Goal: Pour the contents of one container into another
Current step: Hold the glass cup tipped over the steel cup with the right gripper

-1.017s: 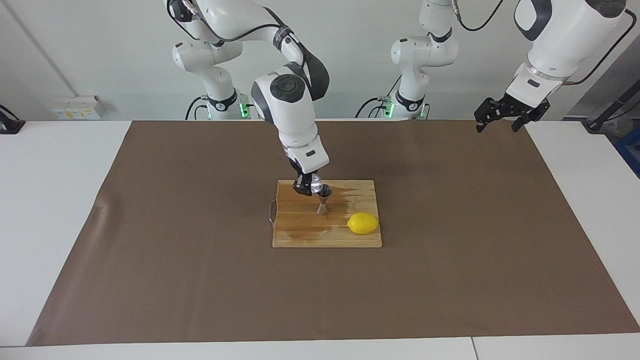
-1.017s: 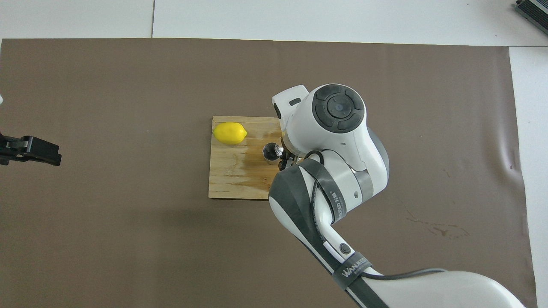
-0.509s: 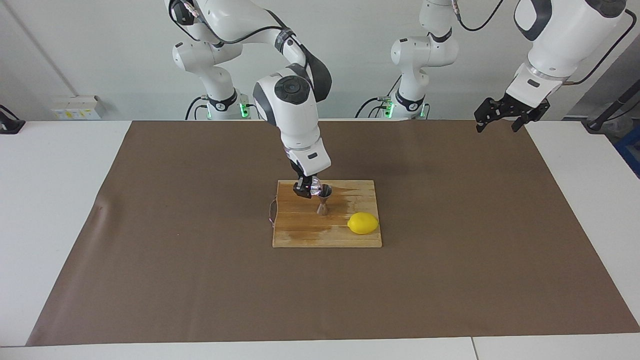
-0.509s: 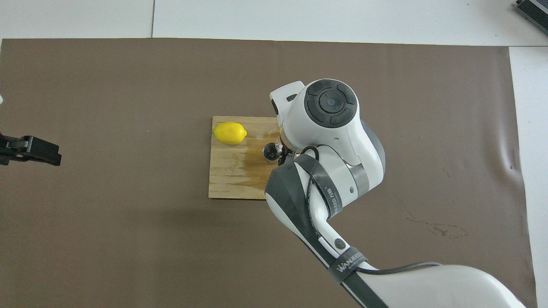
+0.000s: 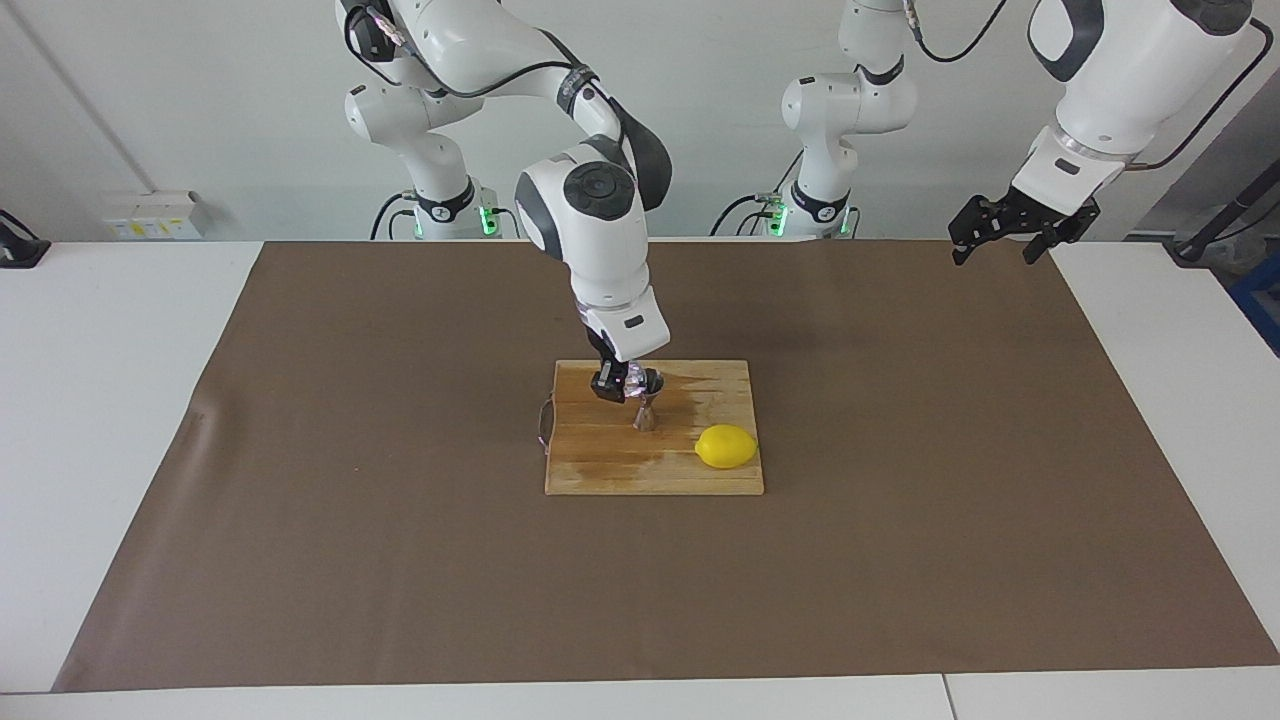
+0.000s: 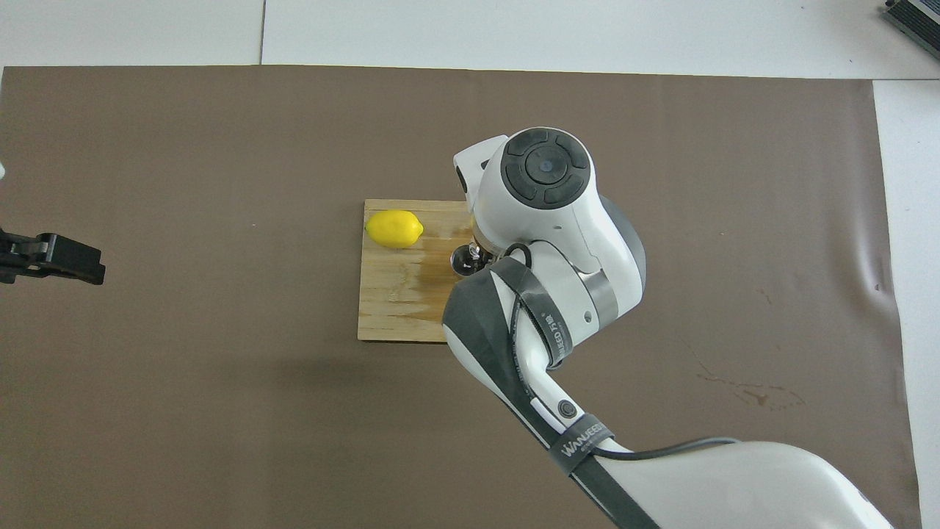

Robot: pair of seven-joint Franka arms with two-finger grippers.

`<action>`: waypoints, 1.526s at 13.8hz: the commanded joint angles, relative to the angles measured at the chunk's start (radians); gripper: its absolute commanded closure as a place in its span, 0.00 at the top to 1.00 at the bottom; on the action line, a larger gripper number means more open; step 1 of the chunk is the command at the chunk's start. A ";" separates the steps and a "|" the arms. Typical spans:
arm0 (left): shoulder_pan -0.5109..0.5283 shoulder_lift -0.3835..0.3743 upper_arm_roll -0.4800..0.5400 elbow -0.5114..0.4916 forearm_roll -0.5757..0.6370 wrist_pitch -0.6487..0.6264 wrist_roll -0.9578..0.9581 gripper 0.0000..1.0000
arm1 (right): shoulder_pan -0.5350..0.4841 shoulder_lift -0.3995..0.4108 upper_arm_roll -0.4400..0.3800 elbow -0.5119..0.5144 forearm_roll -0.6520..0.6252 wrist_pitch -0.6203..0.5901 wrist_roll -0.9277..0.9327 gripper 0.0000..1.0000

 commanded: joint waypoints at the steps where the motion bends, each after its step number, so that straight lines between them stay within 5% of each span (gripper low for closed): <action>1: 0.001 -0.013 0.002 -0.008 0.018 -0.001 0.013 1.00 | 0.012 0.012 -0.005 0.033 -0.043 -0.044 0.031 0.00; 21: 0.001 -0.013 0.002 -0.008 0.018 -0.001 0.013 1.00 | 0.023 0.004 0.012 0.033 -0.083 -0.094 0.016 0.00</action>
